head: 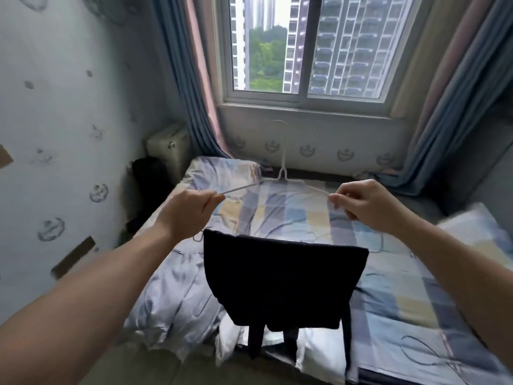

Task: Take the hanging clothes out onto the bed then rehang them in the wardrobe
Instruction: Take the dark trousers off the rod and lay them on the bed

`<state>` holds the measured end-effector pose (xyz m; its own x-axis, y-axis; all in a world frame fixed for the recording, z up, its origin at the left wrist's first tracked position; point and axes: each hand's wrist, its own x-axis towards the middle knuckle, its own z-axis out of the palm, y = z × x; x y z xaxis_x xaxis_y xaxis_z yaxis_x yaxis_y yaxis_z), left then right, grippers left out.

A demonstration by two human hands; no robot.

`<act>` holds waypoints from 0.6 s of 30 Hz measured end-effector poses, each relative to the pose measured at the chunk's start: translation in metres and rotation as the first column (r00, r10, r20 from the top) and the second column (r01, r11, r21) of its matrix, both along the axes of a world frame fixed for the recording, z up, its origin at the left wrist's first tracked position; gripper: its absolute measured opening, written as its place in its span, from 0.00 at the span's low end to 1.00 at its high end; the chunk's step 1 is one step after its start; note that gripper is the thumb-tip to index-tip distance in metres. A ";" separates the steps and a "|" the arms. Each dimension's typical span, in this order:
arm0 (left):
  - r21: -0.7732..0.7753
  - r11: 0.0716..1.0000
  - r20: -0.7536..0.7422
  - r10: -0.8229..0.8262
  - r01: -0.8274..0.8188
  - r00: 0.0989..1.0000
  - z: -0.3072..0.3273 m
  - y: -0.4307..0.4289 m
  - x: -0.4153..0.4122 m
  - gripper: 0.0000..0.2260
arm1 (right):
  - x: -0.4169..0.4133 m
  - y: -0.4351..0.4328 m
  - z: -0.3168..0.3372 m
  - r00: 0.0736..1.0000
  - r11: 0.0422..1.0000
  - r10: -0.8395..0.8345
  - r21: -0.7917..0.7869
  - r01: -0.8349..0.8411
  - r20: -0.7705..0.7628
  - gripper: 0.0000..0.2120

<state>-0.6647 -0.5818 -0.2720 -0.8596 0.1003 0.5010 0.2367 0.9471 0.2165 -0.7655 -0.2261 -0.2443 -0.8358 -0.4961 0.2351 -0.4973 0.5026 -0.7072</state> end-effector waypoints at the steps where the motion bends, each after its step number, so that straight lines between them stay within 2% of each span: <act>1: 0.011 0.999 0.005 -0.037 0.037 0.999 -0.004 0.004 -0.012 0.19 | -0.002 0.007 -0.005 0.999 1.000 -0.029 -0.012 0.029 0.025 0.12; 3: 0.045 0.994 0.022 -0.104 0.102 0.994 -0.013 0.012 -0.037 0.18 | -0.010 0.020 -0.016 0.995 0.997 -0.077 -0.024 0.079 0.071 0.12; 9: 0.155 0.968 0.200 -0.229 0.200 0.953 -0.056 0.038 -0.104 0.19 | -0.039 0.054 -0.061 0.962 0.981 -0.188 -0.001 0.192 0.201 0.13; 18: 0.134 0.986 0.480 -0.150 0.096 0.865 -0.146 0.083 -0.201 0.21 | -0.123 0.096 -0.149 0.819 0.968 -0.249 0.099 0.232 0.517 0.12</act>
